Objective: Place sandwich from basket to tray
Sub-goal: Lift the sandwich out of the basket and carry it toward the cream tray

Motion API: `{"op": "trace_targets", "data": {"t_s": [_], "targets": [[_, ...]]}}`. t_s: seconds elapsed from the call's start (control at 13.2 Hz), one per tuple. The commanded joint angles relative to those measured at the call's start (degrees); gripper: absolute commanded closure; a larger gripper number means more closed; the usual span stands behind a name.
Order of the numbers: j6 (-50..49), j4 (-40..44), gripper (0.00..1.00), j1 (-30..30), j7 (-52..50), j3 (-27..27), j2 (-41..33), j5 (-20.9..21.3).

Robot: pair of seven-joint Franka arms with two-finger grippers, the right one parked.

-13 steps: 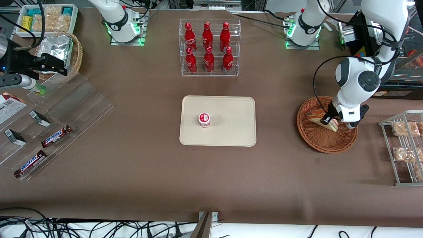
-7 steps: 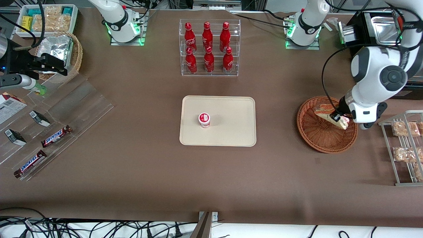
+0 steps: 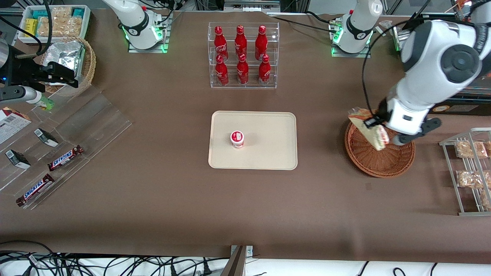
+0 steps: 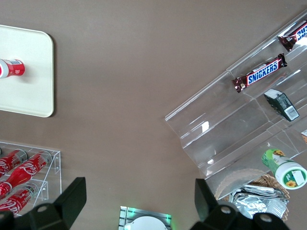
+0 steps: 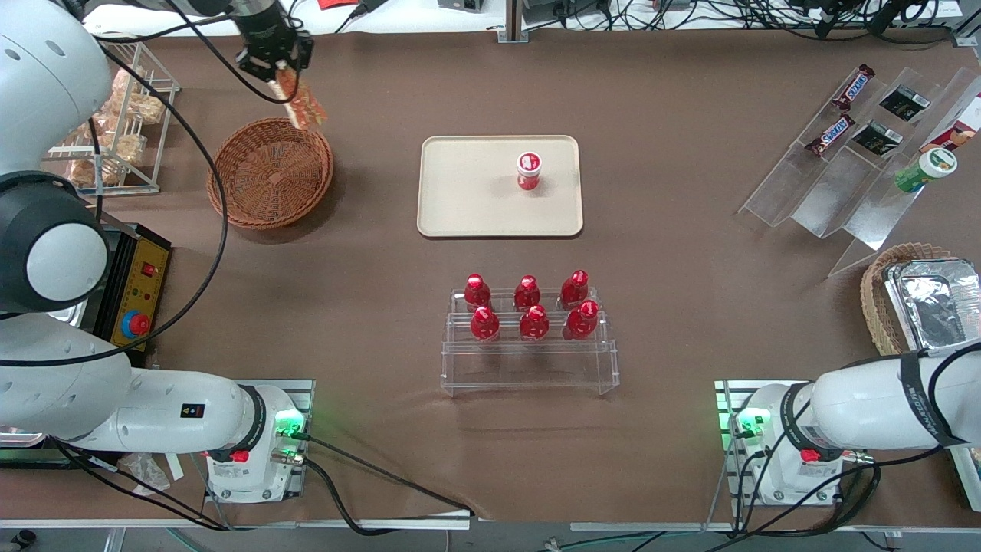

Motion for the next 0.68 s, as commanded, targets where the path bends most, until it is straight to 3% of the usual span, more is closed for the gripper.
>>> {"op": "trace_targets", "data": {"t_s": [0.0, 0.38, 0.6], "targets": [[-0.59, 1.78, 1.0, 0.1, 6.05, -6.62, 1.82, -0.1], [4.32, 1.78, 1.0, -0.25, 8.96, -15.94, 6.56, 0.17], [10.2, 1.25, 1.0, -4.01, 9.22, -17.1, 11.47, 1.04]]}}
